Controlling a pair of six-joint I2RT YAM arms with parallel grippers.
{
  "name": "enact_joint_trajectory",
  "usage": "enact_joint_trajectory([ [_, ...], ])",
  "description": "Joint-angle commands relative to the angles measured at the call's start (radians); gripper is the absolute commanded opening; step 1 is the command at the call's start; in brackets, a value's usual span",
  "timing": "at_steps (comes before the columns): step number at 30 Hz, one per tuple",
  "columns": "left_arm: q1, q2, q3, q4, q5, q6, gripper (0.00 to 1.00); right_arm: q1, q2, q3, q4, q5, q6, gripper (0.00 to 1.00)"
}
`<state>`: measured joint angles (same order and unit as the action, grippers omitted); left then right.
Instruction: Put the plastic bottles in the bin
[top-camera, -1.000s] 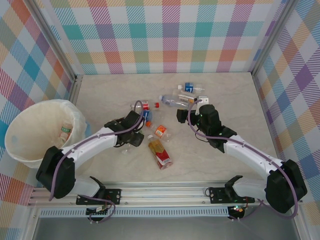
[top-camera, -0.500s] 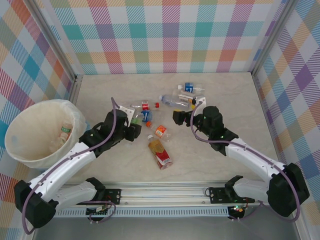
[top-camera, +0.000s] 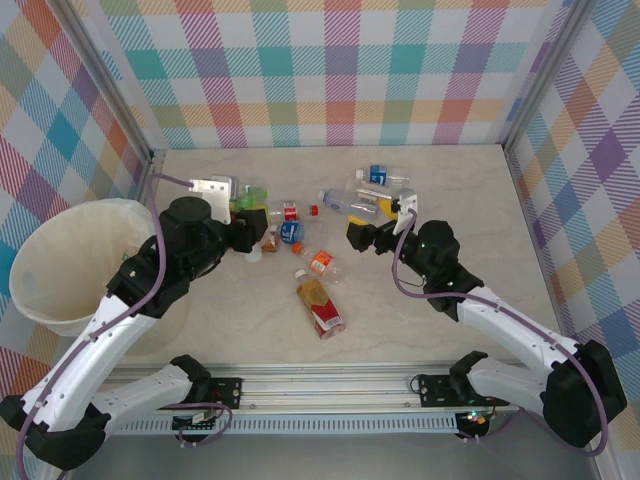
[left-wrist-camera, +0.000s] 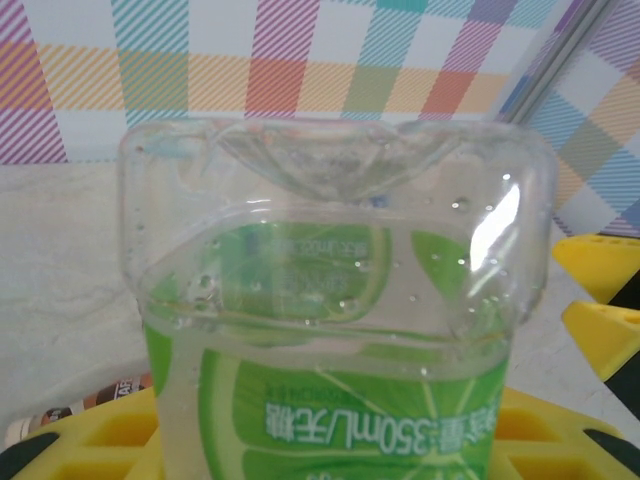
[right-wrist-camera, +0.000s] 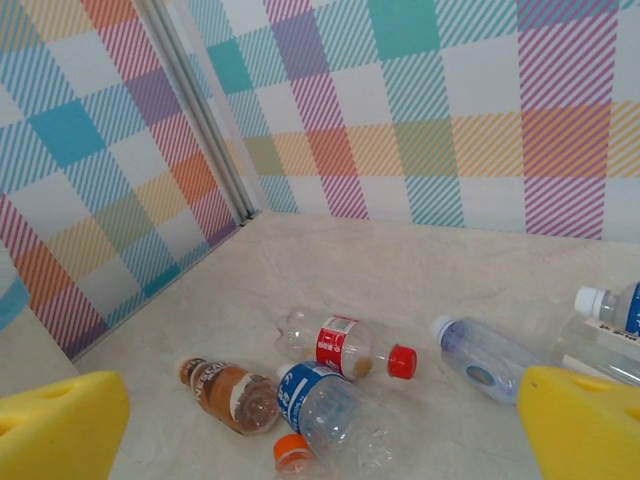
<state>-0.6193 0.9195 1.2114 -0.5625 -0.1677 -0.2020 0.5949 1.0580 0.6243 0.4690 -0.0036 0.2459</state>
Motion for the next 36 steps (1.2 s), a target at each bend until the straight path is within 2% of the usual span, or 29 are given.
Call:
enact_joint_trajectory([
  [1, 0.007, -0.015, 0.051, 0.025, -0.011, -0.011, 0.0, -0.001, -0.022, -0.021, 0.079, -0.038, -0.014, 1.0],
  [6, 0.007, -0.055, 0.078, -0.017, -0.186, -0.083, 0.0, -0.001, -0.039, -0.016, 0.043, -0.03, -0.022, 1.0],
  [9, 0.007, -0.076, 0.108, -0.073, -0.348, -0.085, 0.0, -0.001, -0.044, -0.021, 0.032, -0.024, -0.02, 1.0],
  [15, 0.02, -0.005, 0.264, -0.153, -0.642, 0.086, 0.0, -0.001, -0.025, -0.008, 0.025, -0.027, -0.023, 1.0],
  [18, 0.052, 0.02, 0.294, -0.154, -0.714, 0.122, 0.0, -0.001, -0.012, 0.013, -0.002, -0.036, -0.022, 1.0],
  [22, 0.146, 0.038, 0.318, -0.208, -0.792, 0.07, 0.0, -0.001, -0.008, 0.017, -0.017, -0.04, -0.019, 1.0],
  [24, 0.232, 0.051, 0.325, -0.273, -0.805, 0.004, 0.0, -0.001, -0.011, 0.011, -0.016, -0.038, -0.018, 1.0],
  [26, 0.357, 0.052, 0.318, -0.323, -0.747, -0.071, 0.0, 0.0, -0.019, 0.006, -0.013, -0.034, -0.019, 1.0],
  [29, 0.507, 0.041, 0.273, -0.309, -0.661, -0.107, 0.0, 0.001, -0.024, 0.006, -0.014, -0.033, -0.029, 1.0],
  [36, 0.744, 0.048, 0.228, -0.341, -0.642, -0.137, 0.0, 0.0, -0.055, -0.003, -0.045, -0.023, -0.036, 1.0],
])
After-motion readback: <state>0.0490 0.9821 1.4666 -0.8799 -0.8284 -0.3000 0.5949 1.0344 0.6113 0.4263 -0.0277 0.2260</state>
